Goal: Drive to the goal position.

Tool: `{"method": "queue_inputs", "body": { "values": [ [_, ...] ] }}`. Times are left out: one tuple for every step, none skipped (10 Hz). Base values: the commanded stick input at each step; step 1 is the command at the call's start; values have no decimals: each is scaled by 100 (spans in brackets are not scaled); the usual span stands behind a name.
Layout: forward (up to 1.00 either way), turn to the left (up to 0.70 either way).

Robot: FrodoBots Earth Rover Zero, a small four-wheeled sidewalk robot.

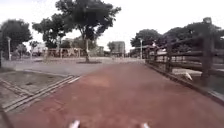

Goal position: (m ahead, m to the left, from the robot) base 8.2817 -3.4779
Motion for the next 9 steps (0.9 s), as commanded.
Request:
{"method": "queue_inputs", "body": {
  "values": [
    [70,7],
    [70,5],
    [70,-5],
    [70,-15],
    [70,-25],
    [70,-28],
    [70,-28],
    [70,-28],
    [70,-28]
  ]
}}
